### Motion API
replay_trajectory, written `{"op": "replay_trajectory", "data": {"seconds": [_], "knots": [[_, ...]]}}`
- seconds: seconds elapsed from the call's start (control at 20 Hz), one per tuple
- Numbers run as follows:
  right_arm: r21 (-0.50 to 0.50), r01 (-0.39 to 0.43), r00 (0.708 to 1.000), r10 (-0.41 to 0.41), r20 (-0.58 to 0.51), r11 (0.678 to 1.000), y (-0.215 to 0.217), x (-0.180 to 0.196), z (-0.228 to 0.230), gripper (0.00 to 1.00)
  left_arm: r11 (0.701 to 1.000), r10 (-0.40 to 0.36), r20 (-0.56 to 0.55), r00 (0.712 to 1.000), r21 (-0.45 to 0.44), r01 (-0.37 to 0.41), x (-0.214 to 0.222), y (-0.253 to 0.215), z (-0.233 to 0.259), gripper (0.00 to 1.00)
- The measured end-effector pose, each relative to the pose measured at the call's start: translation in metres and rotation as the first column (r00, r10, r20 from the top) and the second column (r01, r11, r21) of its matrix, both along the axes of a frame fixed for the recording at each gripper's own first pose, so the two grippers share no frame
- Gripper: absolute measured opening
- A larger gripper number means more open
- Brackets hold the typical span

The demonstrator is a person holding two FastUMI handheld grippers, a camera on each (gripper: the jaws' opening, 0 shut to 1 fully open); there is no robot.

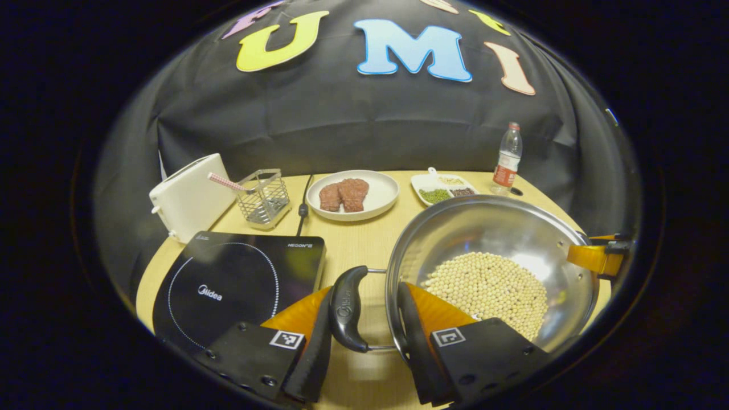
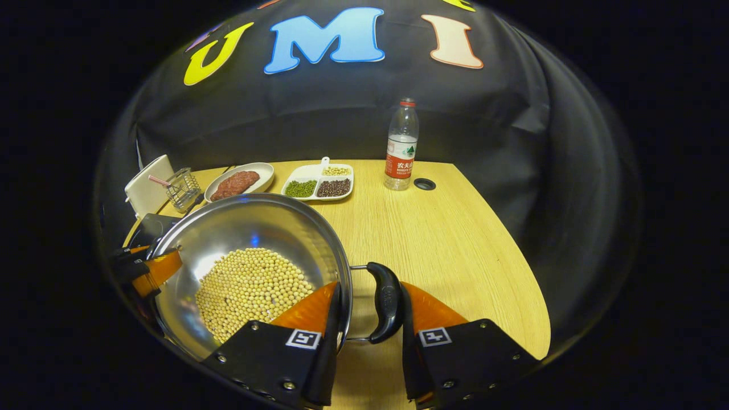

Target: First push the handle of the pot to place it horizontally, then grasp the pot with both hands and set it on the induction cooktop.

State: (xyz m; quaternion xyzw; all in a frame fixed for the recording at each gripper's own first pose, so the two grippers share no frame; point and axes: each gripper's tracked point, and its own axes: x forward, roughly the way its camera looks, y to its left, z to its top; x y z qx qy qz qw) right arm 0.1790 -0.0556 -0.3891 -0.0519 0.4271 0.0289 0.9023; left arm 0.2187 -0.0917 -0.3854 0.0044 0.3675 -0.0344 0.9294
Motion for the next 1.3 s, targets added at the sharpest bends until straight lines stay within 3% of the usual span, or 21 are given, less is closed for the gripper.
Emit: {"op": "replay_trajectory", "data": {"seconds": [0.25,0.35,0.5,0.55,0.6,0.7,0.85,0.9,0.95,1.0,1.05,1.2,1.3], "knots": [[-0.001,-0.044,0.999,0.044,0.027,0.999,0.014,-0.018,0.024,0.48,0.999,0.041,0.029,0.999,0.008,-0.041,-0.026,0.019,0.025,0.63],[-0.005,-0.044,0.999,0.044,0.031,0.999,0.023,-0.025,0.03,0.48,0.999,0.045,0.03,0.999,0.01,-0.045,-0.036,0.03,0.032,0.67],[-0.007,-0.038,0.999,0.038,0.035,0.999,0.041,-0.039,0.037,0.48,0.999,0.041,0.032,0.999,0.008,-0.042,-0.045,0.052,0.038,0.63],[-0.008,-0.032,0.999,0.032,0.032,0.999,0.048,-0.043,0.038,0.48,0.999,0.036,0.033,0.999,0.01,-0.036,-0.046,0.06,0.039,0.67],[-0.008,-0.026,0.999,0.026,0.032,1.0,0.056,-0.048,0.038,0.48,0.999,0.031,0.035,0.999,0.011,-0.032,-0.047,0.069,0.04,0.63],[-0.006,-0.011,0.999,0.011,0.034,1.0,0.074,-0.057,0.042,0.48,1.0,0.024,0.036,0.999,0.011,-0.024,-0.049,0.088,0.042,0.67],[-0.014,0.005,0.999,-0.004,0.044,1.0,0.098,-0.065,0.046,0.48,1.0,0.008,0.038,0.999,0.002,-0.008,-0.047,0.114,0.044,0.63],[-0.015,0.012,0.999,-0.011,0.046,1.0,0.107,-0.067,0.048,0.48,1.0,0.002,0.041,0.999,0.0,-0.002,-0.047,0.123,0.045,0.67],[-0.017,0.018,0.999,-0.018,0.046,1.0,0.115,-0.068,0.049,0.48,1.0,-0.003,0.045,0.999,-0.002,0.003,-0.045,0.131,0.046,0.63],[-0.019,0.023,0.999,-0.022,0.05,1.0,0.122,-0.07,0.05,0.48,1.0,-0.008,0.048,0.999,-0.003,0.008,-0.043,0.139,0.046,0.68],[-0.023,0.027,0.998,-0.026,0.055,0.999,0.131,-0.07,0.051,0.48,1.0,-0.011,0.052,0.999,-0.007,0.011,-0.041,0.147,0.046,0.63],[-0.023,0.043,0.997,-0.041,0.066,0.999,0.158,-0.07,0.052,0.48,1.0,-0.023,0.06,0.998,-0.01,0.024,-0.033,0.174,0.045,0.67],[-0.025,0.05,0.997,-0.048,0.067,0.998,0.175,-0.07,0.051,0.48,1.0,-0.029,0.059,0.998,-0.01,0.03,-0.026,0.194,0.044,0.63]]}}
